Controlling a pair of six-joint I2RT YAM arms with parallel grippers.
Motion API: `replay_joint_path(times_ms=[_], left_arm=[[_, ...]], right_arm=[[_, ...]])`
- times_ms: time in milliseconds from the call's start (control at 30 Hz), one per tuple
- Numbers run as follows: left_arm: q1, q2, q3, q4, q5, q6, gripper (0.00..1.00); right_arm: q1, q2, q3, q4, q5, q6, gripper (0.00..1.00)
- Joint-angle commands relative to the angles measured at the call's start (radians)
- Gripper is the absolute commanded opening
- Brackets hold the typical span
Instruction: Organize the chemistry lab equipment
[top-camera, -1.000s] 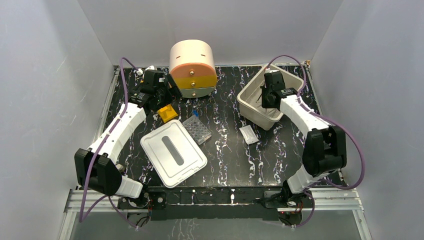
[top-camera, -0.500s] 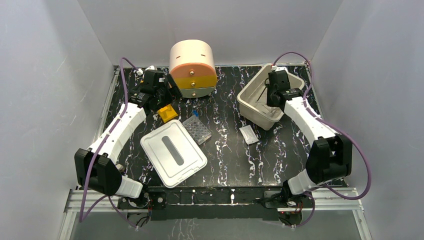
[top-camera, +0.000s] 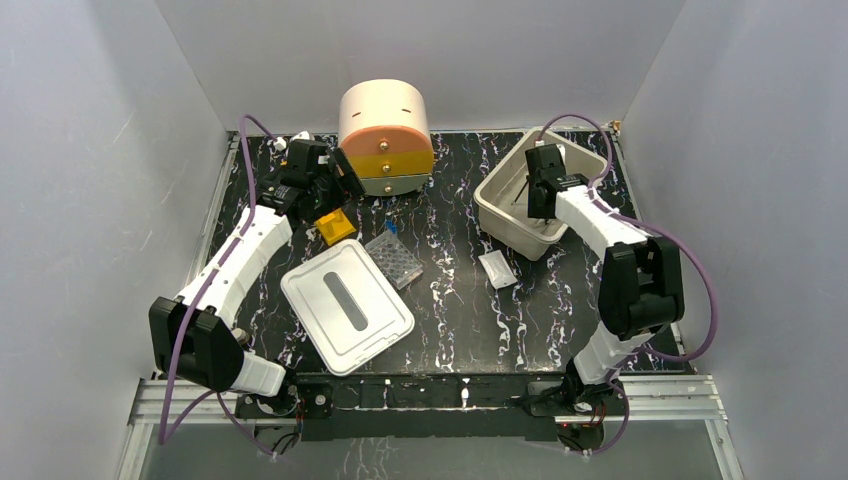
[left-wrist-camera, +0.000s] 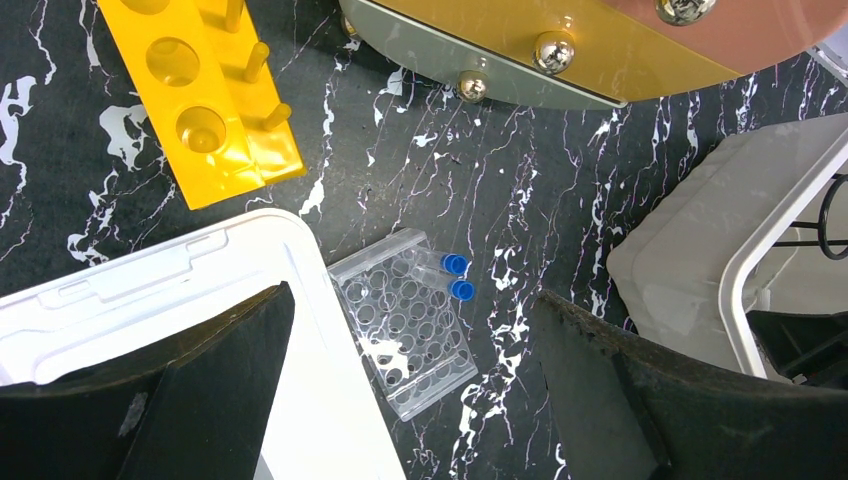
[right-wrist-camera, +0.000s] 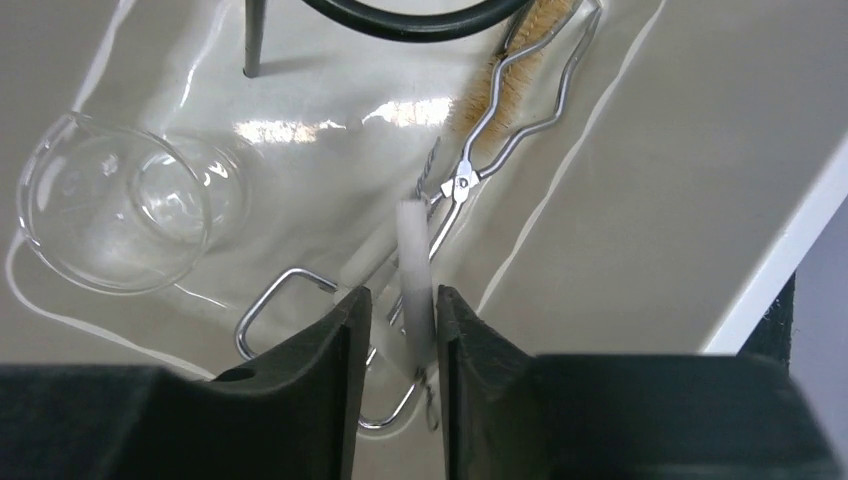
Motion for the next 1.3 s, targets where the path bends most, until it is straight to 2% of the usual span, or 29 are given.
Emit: replay_joint_path(times_ms=[0,200,333,433,533,867,1133,1267], left_arm=[[0.007,-0.018,0.035,-0.005,-0.004,0.015,0.88],[0.008,-0.021,0.035,-0.008,-0.003,0.016,0.88],[0.008,-0.022,0.037,-0.007,0.003,0.017,0.88],[0.009,-0.024,0.041,-0.004,0.008,0.023,0.89],[0.009,-0.024,0.044,-0.003,0.005,0.027,0.89],[0.009,-0.029,0.031,0.002,0.012,0.012,0.89],[0.009,-0.063,0.009,-0.004,-0.029,0.003,0.89],[0.009,-0.062,0.011,-0.009,-0.032,0.002,0.89]], right_arm=[[-0.004,-0.018,0.054,-0.021,0.021,0.03,0.42],[-0.005,-0.074,0.123,-0.064,-0.021,0.038,0.54],[-0.005,-0.142,0.156,-0.087,-0.131,0.025,0.62],[0.01,-0.187,0.165,-0.115,-0.231,0.018,0.64],[0.084,-0.219,0.167,-0.154,-0.24,0.004,0.65],[0.439,-0.225,0.049,-0.247,-0.034,0.021,0.66],[0.482,-0.098,-0.062,-0.338,0.131,0.135,0.66],[0.484,-0.029,-0.091,-0.295,0.173,0.121,0.65]])
